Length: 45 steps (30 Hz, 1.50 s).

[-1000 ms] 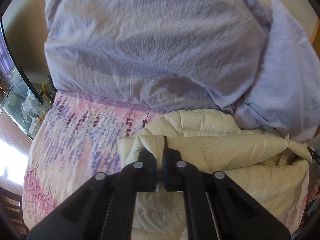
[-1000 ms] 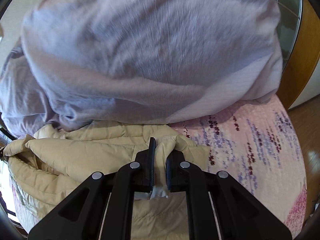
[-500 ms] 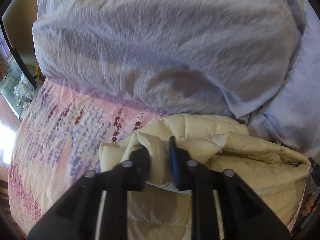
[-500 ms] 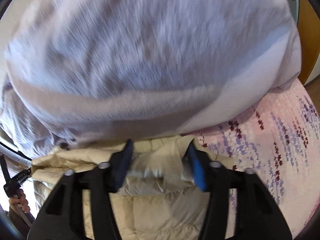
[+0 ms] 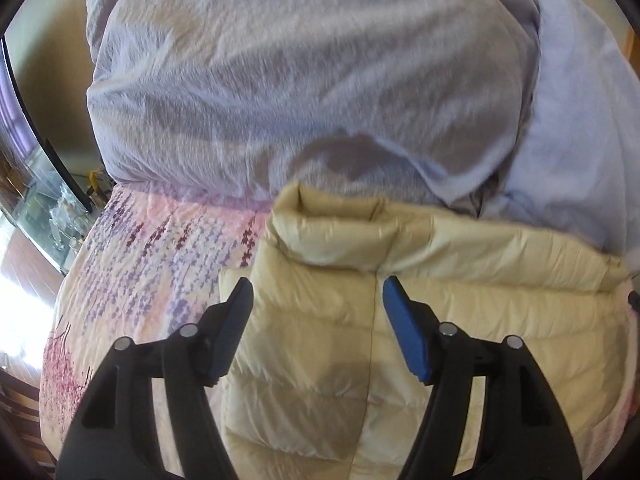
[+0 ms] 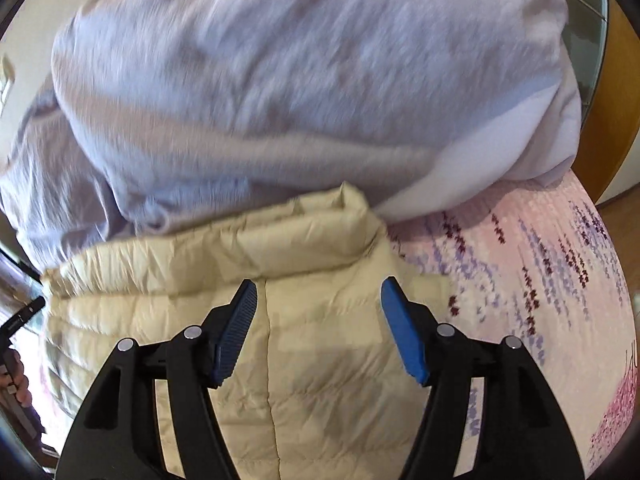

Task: Fold large clothes
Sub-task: 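Open both tools and press the folded hem flat near the collar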

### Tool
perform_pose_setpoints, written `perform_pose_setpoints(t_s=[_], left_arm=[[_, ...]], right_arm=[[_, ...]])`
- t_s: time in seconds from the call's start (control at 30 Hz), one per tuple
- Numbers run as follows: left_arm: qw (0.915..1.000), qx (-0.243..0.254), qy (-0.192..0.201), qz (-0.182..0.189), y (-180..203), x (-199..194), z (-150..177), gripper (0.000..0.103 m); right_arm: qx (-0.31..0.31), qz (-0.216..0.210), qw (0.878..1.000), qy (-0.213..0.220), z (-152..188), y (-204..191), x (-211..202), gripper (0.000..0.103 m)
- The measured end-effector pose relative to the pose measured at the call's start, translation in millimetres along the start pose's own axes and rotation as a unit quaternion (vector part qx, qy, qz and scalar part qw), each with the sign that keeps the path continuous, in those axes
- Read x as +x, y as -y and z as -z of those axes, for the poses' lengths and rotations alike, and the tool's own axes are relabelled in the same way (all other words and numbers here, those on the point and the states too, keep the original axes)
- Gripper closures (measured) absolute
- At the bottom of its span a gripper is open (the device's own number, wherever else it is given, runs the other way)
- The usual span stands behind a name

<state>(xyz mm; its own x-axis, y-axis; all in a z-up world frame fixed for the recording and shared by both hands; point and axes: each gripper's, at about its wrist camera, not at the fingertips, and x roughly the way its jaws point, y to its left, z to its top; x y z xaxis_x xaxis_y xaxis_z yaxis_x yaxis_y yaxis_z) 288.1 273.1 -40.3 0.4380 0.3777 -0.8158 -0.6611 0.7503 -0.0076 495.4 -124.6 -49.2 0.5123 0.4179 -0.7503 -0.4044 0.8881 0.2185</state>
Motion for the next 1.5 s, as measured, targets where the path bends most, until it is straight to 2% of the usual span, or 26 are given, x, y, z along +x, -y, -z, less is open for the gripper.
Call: perform_pose_setpoints(t_s=[0.23, 0.47, 0.93, 1.07, 1.1, 1.2, 1.5], left_arm=[[0.9996, 0.005, 0.004, -0.029, 15.6, 29.2, 31.1, 0.029], [0.9991, -0.004, 0.012, -0.041, 14.4, 50.2, 25.0, 0.025], [0.9980, 0.002, 0.018, -0.061, 18.6, 86.5, 10.5, 0.018], [0.9980, 0.000, 0.019, -0.060, 17.3, 92.6, 8.9, 0.016], [0.9981, -0.002, 0.019, -0.058, 16.4, 94.3, 8.8, 0.016], [0.9983, -0.006, 0.020, -0.054, 15.0, 97.0, 9.0, 0.015], [0.9986, -0.013, 0.020, -0.048, 15.4, 103.1, 8.8, 0.013]], right_arm=[[-0.041, 0.056, 0.998, 0.000, 18.5, -18.7, 34.8, 0.037], [-0.050, 0.083, 0.995, 0.006, 17.3, -23.2, 58.0, 0.036], [-0.048, 0.101, 0.993, 0.021, 14.3, -25.7, 86.7, 0.027], [-0.046, 0.103, 0.993, 0.025, 11.8, -26.5, 93.5, 0.024], [-0.044, 0.103, 0.993, 0.026, 12.4, -12.6, 101.7, 0.024], [-0.043, 0.103, 0.993, 0.028, 12.2, -9.3, 103.4, 0.023], [-0.044, 0.105, 0.993, 0.034, 13.0, -12.0, 117.5, 0.021]])
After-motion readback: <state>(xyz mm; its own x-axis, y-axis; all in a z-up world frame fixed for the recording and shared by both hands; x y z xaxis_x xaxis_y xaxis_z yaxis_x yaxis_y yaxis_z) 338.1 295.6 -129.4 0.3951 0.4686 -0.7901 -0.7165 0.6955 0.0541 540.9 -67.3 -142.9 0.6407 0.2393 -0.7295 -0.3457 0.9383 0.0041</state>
